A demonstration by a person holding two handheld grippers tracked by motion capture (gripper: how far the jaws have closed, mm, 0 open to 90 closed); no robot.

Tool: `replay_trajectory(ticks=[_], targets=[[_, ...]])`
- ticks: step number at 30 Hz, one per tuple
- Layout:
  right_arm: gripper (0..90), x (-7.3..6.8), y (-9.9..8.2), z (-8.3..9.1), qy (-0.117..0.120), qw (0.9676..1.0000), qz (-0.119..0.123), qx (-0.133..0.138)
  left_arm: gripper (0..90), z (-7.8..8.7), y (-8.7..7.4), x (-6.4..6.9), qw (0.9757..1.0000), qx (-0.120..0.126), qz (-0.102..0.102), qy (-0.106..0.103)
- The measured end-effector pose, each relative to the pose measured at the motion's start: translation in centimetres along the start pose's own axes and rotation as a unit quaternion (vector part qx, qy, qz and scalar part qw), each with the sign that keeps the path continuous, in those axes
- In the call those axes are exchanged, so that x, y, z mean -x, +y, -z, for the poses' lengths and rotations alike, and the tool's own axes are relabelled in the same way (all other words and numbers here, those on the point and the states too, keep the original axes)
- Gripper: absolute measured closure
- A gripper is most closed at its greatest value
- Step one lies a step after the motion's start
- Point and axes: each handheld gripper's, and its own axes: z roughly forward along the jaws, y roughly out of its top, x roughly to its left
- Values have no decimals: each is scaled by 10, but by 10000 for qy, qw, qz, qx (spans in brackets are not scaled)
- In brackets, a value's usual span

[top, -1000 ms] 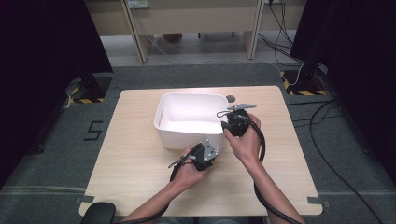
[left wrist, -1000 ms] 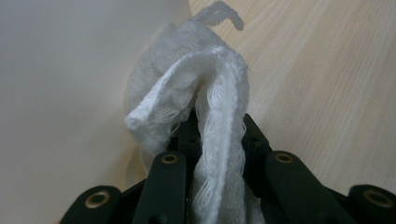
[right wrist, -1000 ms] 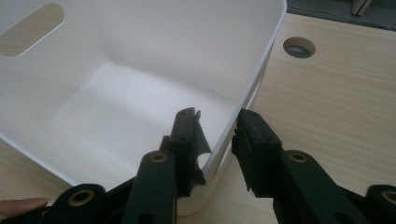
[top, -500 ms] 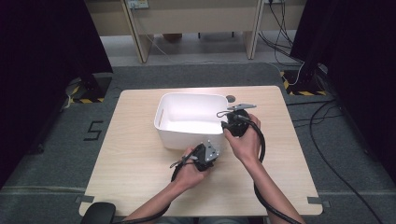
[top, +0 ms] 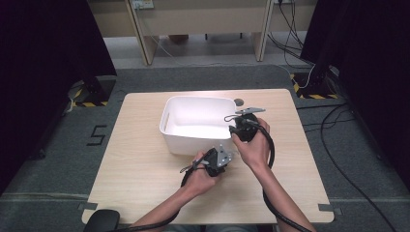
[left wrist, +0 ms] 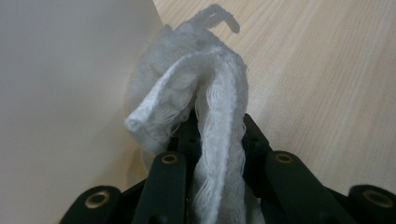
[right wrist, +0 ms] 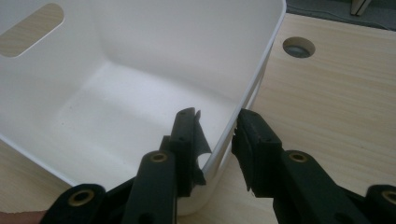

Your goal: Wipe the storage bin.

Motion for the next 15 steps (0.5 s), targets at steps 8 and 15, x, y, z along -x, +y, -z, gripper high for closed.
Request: replay_trajectory(ticks=[8, 15], targets=[[692, 0, 0, 0, -3, 10000, 13, 3, 757, -1, 4, 1, 10000, 25, 24, -25], [692, 0, 0, 0, 1, 10000, 23, 11, 757, 3, 9, 1, 9999, 135, 71, -10]])
